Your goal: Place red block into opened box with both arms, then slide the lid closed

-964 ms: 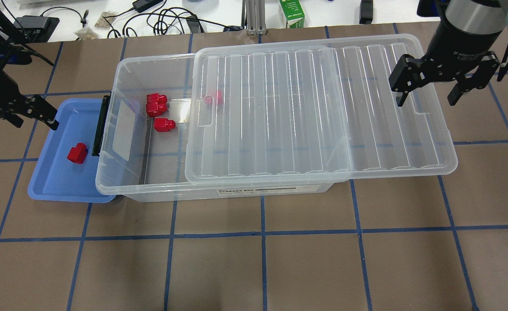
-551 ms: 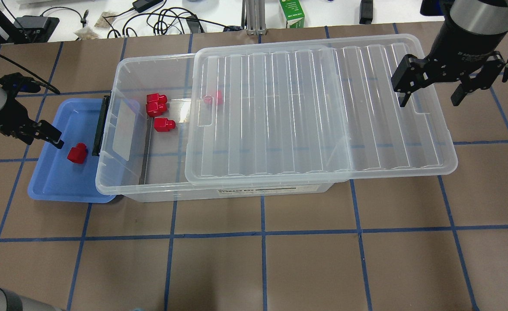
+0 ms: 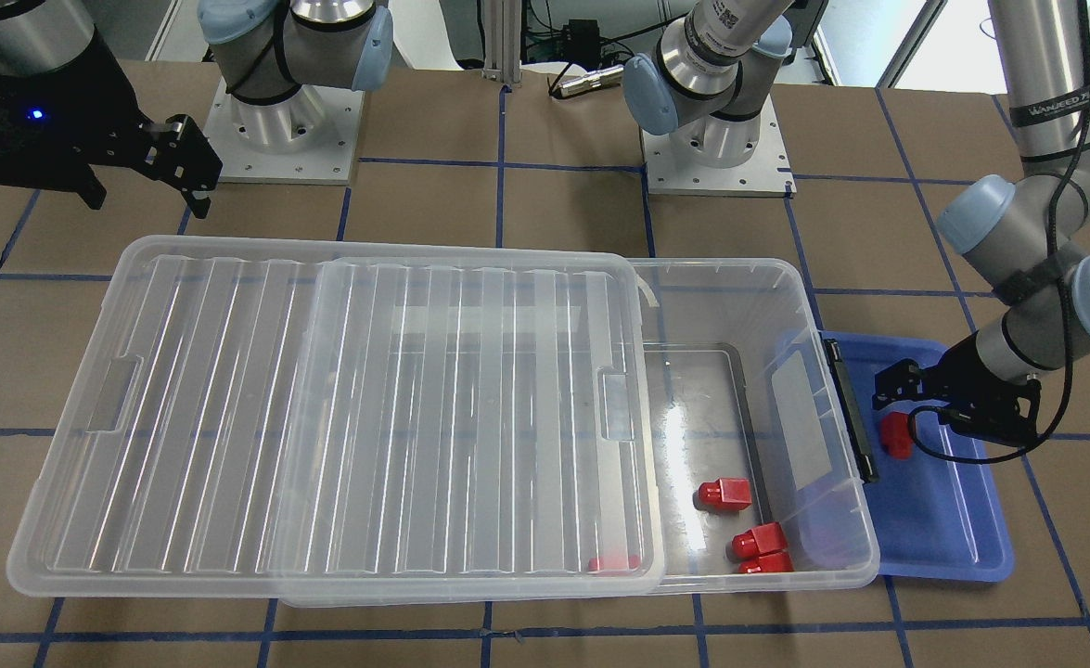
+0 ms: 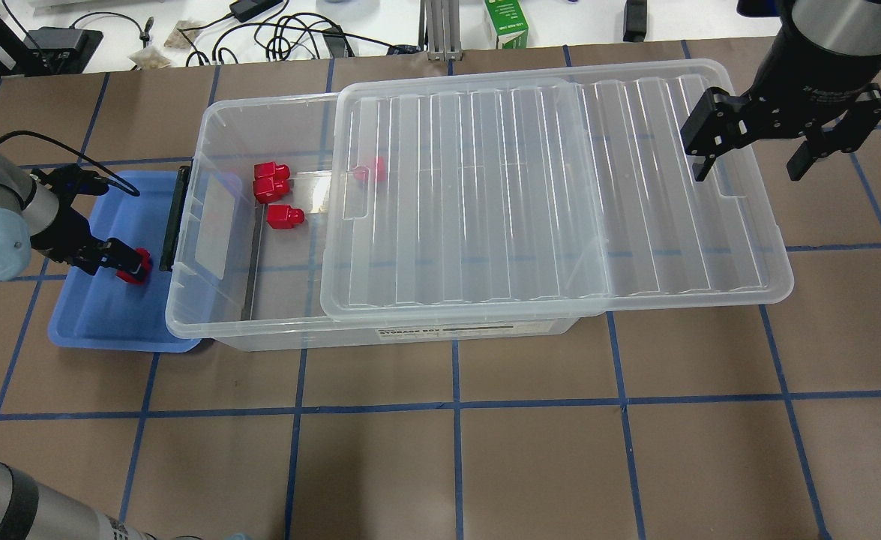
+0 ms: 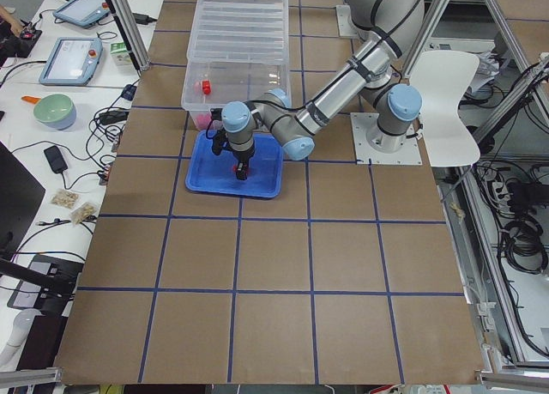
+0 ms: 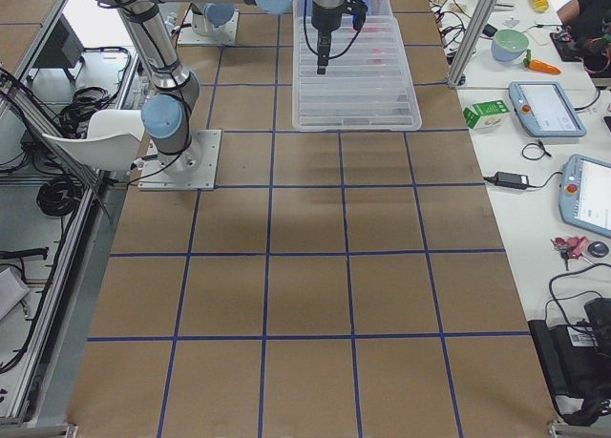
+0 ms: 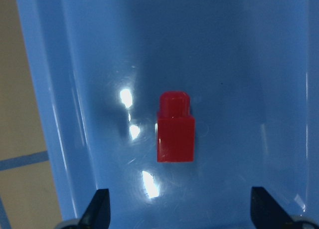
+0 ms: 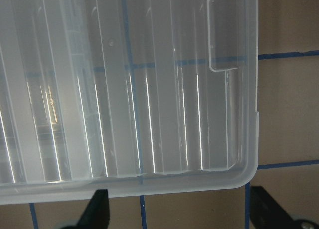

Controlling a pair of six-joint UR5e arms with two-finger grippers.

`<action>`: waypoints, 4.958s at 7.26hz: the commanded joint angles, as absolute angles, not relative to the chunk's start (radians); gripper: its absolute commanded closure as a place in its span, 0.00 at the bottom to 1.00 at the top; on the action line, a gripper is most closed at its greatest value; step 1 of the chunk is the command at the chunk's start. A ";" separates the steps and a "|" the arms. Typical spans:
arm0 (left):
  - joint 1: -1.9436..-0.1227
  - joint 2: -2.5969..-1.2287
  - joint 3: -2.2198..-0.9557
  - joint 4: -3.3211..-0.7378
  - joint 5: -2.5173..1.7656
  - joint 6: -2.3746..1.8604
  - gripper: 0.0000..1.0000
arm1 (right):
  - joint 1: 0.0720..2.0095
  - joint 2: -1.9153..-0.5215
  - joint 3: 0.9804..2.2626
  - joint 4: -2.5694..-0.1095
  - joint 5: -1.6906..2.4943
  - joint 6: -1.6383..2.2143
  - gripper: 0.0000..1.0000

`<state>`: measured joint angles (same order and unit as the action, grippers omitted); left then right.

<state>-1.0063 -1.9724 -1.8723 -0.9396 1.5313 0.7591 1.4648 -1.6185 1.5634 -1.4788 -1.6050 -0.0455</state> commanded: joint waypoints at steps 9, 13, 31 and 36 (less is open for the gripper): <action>-1.154 -1.811 -1.639 -1.312 1.549 0.628 1.00 | 1.525 -1.635 1.565 -1.480 -1.615 -0.055 0.00; -1.455 -1.766 -1.620 -1.353 1.543 0.139 1.00 | 1.525 -1.641 1.566 -1.479 -1.615 -0.055 0.00; -1.506 -1.847 -1.936 -0.991 1.536 0.084 0.00 | 1.525 -1.641 1.566 -1.479 -1.618 -0.055 0.00; -1.512 -1.697 -1.647 -1.497 1.546 0.048 0.00 | 1.525 -1.640 1.566 -1.479 -1.618 -0.049 0.00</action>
<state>-1.5102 -1.7342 -1.7420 -1.3516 1.5439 0.0670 1.5248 -1.6402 1.5662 -1.4775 -1.6192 -0.0546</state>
